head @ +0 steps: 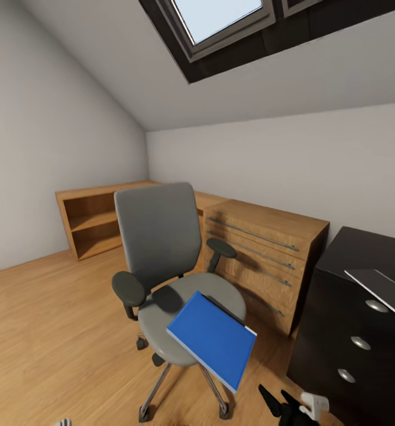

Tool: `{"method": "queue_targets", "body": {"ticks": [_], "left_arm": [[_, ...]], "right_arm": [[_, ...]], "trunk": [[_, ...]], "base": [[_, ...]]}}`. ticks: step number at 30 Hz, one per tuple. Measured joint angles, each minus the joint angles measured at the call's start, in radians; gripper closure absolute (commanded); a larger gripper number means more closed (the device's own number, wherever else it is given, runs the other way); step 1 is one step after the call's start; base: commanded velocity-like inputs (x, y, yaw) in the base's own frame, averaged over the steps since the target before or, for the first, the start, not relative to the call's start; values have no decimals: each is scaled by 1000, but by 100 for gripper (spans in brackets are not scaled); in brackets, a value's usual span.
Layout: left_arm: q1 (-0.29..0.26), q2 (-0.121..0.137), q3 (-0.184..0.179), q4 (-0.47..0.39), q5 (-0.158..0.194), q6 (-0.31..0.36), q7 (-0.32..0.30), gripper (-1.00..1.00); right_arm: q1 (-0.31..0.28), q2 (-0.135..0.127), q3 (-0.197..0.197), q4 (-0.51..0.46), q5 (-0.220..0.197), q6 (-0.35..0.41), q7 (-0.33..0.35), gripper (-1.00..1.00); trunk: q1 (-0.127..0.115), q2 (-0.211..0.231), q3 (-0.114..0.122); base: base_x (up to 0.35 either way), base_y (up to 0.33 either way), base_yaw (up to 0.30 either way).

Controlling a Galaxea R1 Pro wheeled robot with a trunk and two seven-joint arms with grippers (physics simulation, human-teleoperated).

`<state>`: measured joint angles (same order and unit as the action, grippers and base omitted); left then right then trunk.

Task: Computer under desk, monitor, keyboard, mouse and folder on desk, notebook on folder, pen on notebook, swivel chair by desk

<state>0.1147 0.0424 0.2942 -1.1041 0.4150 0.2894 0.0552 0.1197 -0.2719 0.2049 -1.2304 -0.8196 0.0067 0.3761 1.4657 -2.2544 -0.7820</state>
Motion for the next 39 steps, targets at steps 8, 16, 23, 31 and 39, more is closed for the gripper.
{"method": "queue_targets", "body": {"ticks": [8, 16, 23, 31, 39], "left_arm": [[0, -1, -2, 1, 0, 0, 0, -100], [0, -1, -2, 2, 0, 0, 0, -100], [0, -1, -2, 2, 0, 0, -1, -100], [0, -1, -2, 1, 0, 0, -2, -100], [0, -1, -2, 2, 0, 0, -1, -100]], "right_arm": [[0, -7, -159, 130, -61, 9, 280, -100], [0, -9, -178, 190, -144, 15, 382, -100], [0, 0, -174, 212, -153, 14, 395, -100], [0, 32, -156, 213, -147, 12, 399, -100], [0, 51, -138, 210, -146, 8, 402, -100]], "trunk": [[31, -56, -25], [61, -112, -50], [88, -161, -72], [119, -217, -97], [127, -231, -103]], "base": [[0, 0, 0], [0, 0, 0], [0, 0, 0], [0, 0, 0], [0, 0, 0]]}}
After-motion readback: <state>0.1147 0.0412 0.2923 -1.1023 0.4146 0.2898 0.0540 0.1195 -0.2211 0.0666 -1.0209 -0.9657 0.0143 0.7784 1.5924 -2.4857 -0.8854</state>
